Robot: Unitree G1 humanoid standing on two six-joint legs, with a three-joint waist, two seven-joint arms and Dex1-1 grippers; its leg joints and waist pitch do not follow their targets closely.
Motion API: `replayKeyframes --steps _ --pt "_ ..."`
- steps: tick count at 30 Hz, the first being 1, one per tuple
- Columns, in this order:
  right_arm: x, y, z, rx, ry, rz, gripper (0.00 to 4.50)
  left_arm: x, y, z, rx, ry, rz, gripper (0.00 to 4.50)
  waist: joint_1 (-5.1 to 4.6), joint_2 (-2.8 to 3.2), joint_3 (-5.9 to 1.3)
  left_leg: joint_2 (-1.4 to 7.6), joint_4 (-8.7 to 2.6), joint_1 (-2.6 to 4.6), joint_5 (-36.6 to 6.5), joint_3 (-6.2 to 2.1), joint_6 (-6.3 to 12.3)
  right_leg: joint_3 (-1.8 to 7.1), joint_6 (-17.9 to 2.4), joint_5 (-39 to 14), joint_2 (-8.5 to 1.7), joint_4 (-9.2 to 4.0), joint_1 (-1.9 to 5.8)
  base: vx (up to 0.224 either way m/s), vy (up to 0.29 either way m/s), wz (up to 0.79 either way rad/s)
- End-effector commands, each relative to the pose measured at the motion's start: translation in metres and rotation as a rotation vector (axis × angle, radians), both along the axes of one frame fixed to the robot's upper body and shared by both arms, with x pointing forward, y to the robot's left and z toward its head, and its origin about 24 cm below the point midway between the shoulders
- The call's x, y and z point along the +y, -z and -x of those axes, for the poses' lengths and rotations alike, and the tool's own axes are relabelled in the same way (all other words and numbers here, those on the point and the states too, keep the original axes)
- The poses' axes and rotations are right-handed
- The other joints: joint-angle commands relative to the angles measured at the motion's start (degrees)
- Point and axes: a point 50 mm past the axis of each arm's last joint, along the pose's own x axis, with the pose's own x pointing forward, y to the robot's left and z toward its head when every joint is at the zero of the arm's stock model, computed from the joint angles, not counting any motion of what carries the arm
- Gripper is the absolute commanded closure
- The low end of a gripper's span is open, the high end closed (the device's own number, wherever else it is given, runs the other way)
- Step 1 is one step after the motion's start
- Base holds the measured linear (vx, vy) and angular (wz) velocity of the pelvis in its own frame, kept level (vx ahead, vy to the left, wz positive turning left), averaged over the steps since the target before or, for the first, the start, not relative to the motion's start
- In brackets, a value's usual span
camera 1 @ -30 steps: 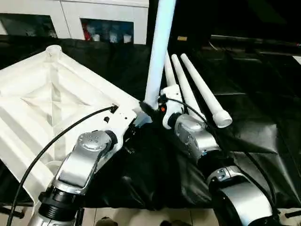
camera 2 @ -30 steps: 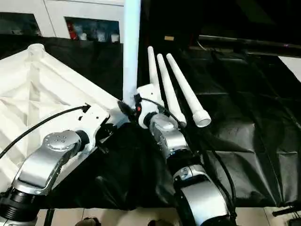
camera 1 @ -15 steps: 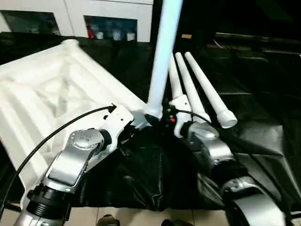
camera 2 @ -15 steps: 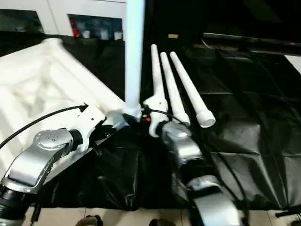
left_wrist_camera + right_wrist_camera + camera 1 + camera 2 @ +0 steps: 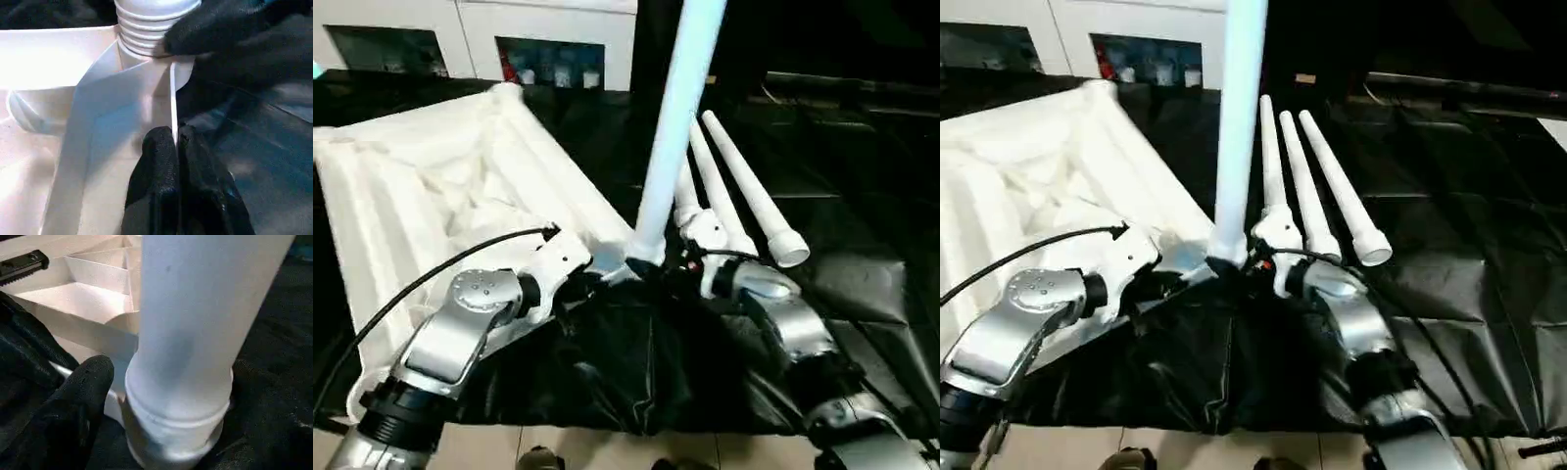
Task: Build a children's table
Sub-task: Insert table leg to table base, then rotate leg to tighten
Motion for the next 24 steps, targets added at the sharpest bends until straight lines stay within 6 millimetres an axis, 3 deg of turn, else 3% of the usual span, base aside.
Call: replayKeyframes --steps 1,5,18,24 --pt "-0.0076 -0.0024 0.0022 0.007 -0.002 -0.011 0.48 -0.0123 -0.0097 0.0016 -0.029 0.113 0.043 4.5 -0.08 1.28 -4.93 0.86 -2.84 0.62 -5.5 0.6 2.8 3.17 -13.9 3.8 -3.85 -3.44 4.01 0.0 0.0 0.0" --pt "-0.0118 -0.003 0.0041 0.016 -0.008 -0.014 0.48 -0.0122 -0.01 0.0029 -0.018 0.145 0.047 4.5 -0.04 1.31 -5.13 0.84 -2.74 0.5 -4.9 0.54 2.6 3.11 -14.0 4.4 -3.85 -3.24 4.16 0.0 0.0 0.0" --pt "-0.013 0.0014 0.0093 0.027 -0.077 0.057 1.64 -0.0137 -0.0095 0.005 0.01 0.218 0.07 4.5 0.15 1.37 -5.57 0.72 -2.38 0.43 -3.8 0.51 3.31 3.03 -14.7 6.2 -3.88 -2.95 4.32 0.0 0.0 0.0" --pt "-0.0116 0.0028 0.0096 0.031 -0.092 0.068 1.74 -0.0137 -0.0064 0.0063 0.033 0.228 0.073 4.5 0.18 1.33 -5.69 0.71 -2.31 0.4 -4.2 0.51 3.15 3.0 -14.7 5.3 -3.89 -2.97 4.36 0.0 0.0 0.0"
